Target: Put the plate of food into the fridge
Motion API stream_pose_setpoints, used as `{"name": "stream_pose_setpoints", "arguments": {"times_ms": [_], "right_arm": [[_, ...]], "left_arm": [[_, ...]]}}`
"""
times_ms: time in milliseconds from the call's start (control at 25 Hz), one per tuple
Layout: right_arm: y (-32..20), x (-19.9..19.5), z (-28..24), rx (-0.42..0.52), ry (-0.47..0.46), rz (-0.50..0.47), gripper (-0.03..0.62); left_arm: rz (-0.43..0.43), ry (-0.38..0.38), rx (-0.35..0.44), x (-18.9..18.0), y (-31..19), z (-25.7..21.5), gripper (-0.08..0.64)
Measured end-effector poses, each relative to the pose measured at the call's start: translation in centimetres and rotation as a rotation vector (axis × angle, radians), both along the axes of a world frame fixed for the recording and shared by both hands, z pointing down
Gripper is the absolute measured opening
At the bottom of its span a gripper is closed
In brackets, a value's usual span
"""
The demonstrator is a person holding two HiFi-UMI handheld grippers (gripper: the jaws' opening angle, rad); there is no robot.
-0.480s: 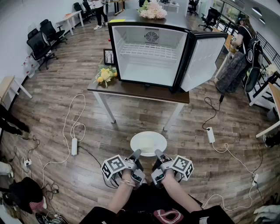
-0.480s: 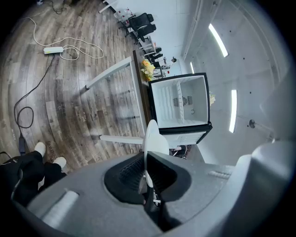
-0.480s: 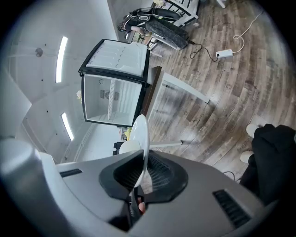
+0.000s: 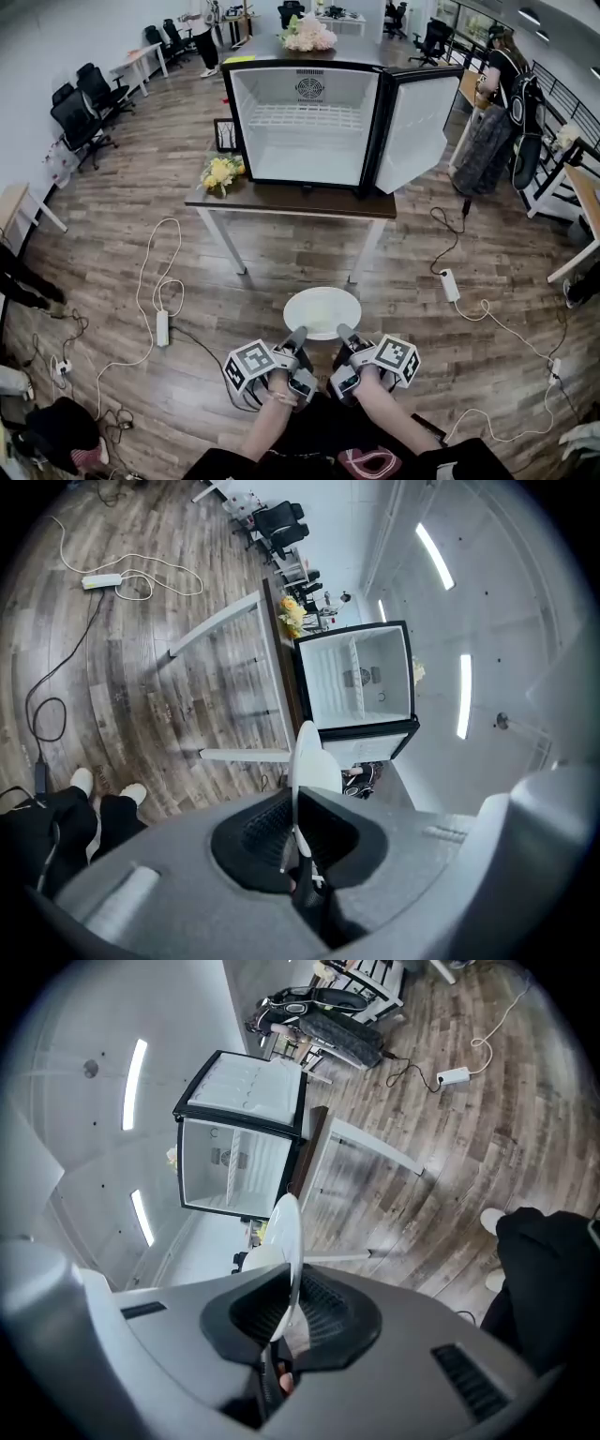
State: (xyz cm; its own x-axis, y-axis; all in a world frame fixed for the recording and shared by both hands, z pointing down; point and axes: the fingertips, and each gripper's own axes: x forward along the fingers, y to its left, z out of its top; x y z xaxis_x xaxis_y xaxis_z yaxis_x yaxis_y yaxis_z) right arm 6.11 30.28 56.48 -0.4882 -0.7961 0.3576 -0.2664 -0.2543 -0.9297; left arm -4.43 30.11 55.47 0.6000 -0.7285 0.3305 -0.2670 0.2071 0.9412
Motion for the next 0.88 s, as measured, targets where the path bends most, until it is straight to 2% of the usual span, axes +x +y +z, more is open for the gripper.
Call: {"name": "stream_pose_setpoints", "arguments": {"times_ms": [440, 680, 880], "right_arm": [[-1.4, 0.0, 0.7, 0.010, -0.022, -0.028, 0.037], [-4.7, 0.4, 1.0, 0.018, 0.016, -0.073, 0.038], [-8.5, 0.7, 1.4, -0.003, -0.008, -0.098, 0.038]], "left_arm": [[-0.033, -0.002, 0.016, 0.0, -0.8, 0.4, 0.021], [-0.057, -0.002, 0.011, 0.4, -3.7, 0.9, 0.021], [-0.087, -0.008, -0.008, 0.7, -7.2, 1.2, 0.021]]}}
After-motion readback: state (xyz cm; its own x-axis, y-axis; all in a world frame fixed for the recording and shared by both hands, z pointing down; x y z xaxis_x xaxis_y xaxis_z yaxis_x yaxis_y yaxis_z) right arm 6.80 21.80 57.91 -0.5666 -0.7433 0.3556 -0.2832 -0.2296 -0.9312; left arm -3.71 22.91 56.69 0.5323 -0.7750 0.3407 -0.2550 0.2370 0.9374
